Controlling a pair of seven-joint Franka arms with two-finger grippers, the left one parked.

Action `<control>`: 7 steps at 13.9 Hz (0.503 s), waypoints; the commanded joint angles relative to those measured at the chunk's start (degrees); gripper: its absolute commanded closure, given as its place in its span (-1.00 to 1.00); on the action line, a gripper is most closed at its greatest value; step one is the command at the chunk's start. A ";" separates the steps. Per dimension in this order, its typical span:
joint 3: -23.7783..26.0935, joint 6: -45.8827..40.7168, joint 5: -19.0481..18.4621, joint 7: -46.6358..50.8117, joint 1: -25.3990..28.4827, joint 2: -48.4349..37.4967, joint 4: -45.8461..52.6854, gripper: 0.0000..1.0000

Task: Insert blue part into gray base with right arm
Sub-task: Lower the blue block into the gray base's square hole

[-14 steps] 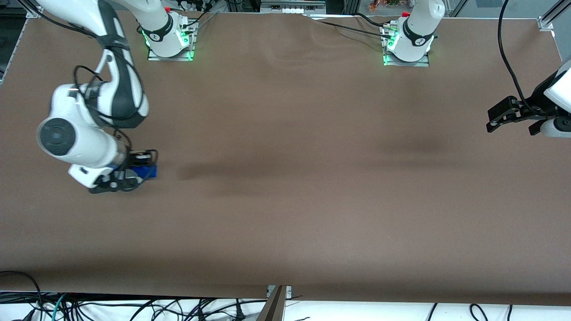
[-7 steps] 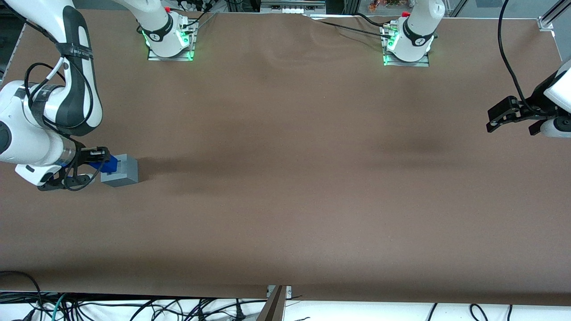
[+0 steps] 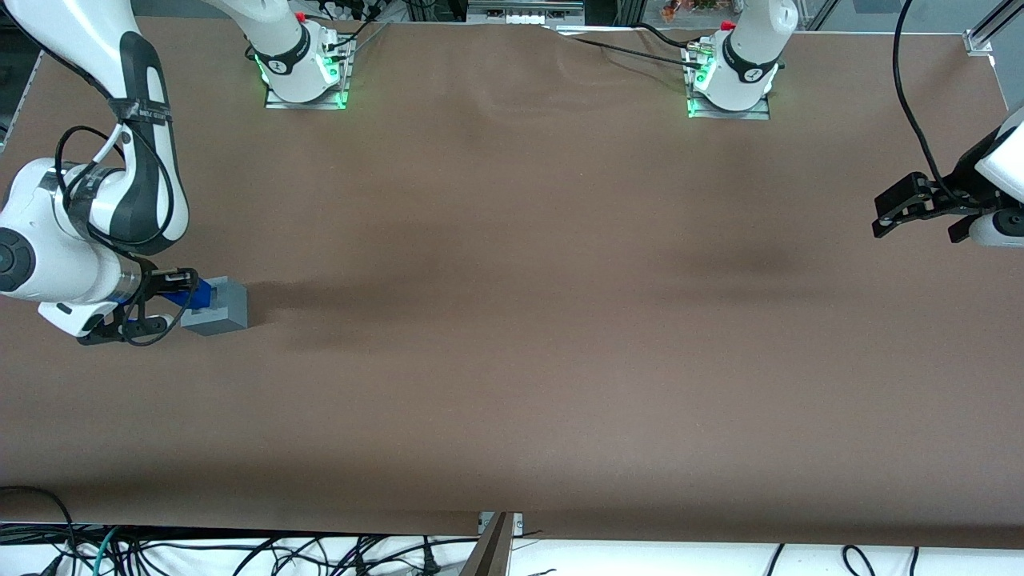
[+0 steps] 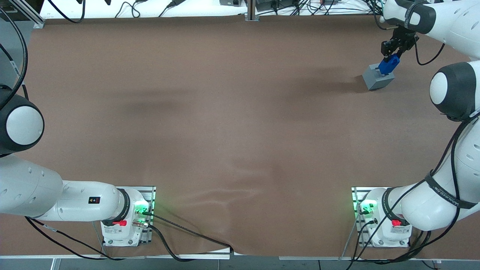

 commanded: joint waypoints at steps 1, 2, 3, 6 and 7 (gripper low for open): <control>-0.11 0.93 0.60 -2.56 -0.38 -0.35 -0.74 0.38; -0.11 1.02 0.69 -3.17 -0.64 0.00 -0.74 0.38; -0.02 1.54 0.69 -3.27 -0.73 0.09 -0.74 0.38; 0.24 1.63 1.39 -3.27 -0.73 0.62 -0.82 0.38; 0.24 1.81 1.57 -3.35 -0.73 0.88 -0.82 0.37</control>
